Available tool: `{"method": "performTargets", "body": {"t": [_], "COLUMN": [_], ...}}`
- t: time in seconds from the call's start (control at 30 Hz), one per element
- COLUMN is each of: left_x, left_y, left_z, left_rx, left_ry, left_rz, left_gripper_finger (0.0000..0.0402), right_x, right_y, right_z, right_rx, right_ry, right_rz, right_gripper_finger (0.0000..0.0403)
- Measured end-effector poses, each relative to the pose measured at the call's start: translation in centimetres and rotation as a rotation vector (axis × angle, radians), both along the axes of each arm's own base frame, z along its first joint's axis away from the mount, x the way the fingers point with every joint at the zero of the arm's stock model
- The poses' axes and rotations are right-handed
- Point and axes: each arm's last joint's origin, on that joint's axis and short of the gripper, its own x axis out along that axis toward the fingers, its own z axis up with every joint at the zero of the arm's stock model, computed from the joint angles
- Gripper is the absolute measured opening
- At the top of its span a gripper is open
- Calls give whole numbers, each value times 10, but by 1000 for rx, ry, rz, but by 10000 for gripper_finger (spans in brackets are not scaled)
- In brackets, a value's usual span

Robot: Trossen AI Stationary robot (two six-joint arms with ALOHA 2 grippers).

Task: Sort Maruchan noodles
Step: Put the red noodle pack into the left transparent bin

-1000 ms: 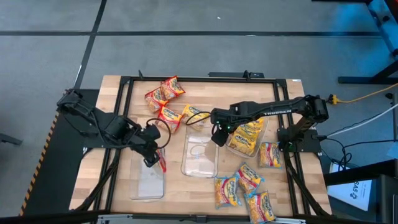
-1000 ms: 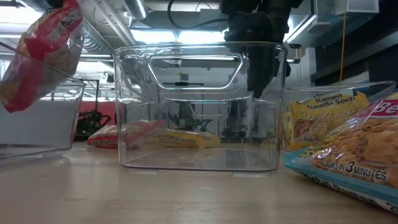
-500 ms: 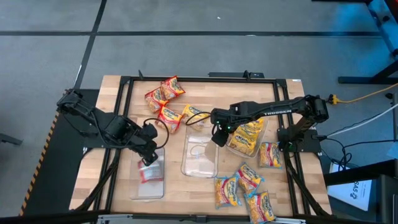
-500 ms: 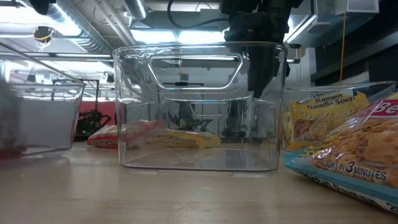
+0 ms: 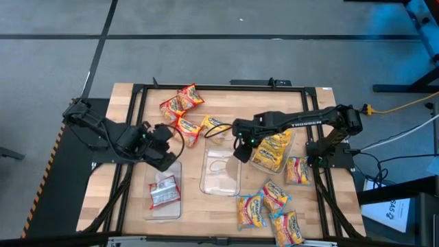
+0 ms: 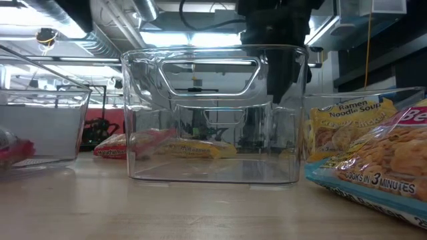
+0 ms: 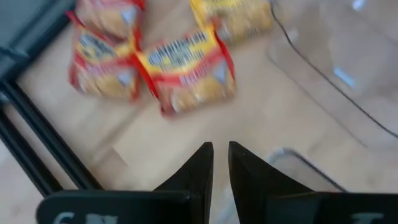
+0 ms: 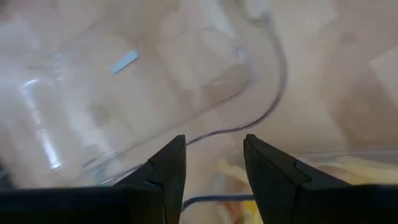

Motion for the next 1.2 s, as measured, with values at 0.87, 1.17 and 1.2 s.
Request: {"method": "performTargets", "body": {"t": [0.87, 1.17, 1.2], "left_x": [-62, -84, -84], "left_y": [-51, -110, -115], "left_z": [10, 10, 7], "left_rx": [-409, -401, -370], "left_ry": [233, -26, -32], "left_rz": [-317, -574, -602], "left_gripper_finger": [45, 45, 45], "right_x": [34, 44, 44], "right_y": [54, 90, 94], "right_z": [97, 115, 115], "right_rx": [299, 34, 17], "right_ry": [-621, -858, -868], "right_rz": [615, 539, 532], "right_gripper_finger": [159, 159, 159]}}
